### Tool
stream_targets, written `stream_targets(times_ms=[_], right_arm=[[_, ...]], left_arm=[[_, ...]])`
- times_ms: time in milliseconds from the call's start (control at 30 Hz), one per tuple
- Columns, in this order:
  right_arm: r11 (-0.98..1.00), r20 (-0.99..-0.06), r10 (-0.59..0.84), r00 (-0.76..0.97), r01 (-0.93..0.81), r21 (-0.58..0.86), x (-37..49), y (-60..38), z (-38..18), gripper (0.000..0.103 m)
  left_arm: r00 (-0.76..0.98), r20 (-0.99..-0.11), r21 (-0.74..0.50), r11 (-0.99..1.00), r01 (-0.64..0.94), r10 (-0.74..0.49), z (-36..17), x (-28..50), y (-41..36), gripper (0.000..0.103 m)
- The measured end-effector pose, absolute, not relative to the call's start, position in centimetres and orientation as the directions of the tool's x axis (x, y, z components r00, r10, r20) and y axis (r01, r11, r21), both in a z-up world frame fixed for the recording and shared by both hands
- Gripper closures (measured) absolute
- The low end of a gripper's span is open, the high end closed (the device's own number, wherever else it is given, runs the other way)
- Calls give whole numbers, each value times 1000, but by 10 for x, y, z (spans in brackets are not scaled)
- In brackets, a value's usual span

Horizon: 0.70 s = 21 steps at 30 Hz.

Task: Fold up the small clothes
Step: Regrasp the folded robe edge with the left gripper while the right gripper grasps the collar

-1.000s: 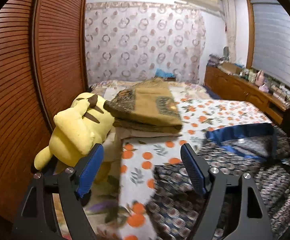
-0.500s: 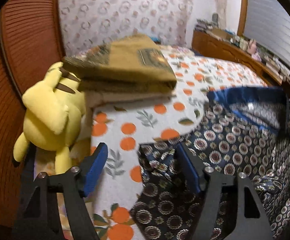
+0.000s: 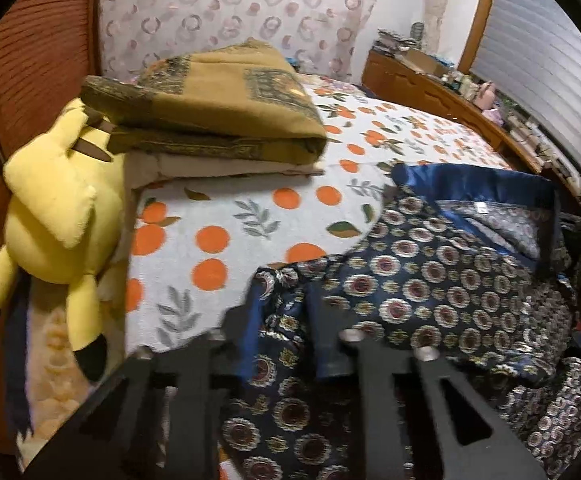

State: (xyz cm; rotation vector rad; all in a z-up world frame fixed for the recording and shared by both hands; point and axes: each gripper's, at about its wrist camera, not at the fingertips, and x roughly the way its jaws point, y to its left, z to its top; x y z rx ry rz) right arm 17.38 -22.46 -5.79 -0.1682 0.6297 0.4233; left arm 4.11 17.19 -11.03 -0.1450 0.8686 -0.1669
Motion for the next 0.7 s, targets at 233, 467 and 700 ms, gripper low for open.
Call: stream_targets(times_ms=[233,467,700], right_arm=[[892,-485,347,802,-442,-92,133,-224,-32,99],[918,-254,317,914,-363,-159,93,-251,75,99],[936,-154,204,967,-239,-260,130,-260,160,99]], left_arm=[[762,-624,-162,983,89,-172,-59,15,157,97],[873,-460,-95,987,132,-161,37,15,132,97],[917,-390,-65,996,65,-85,91,90,140,97]])
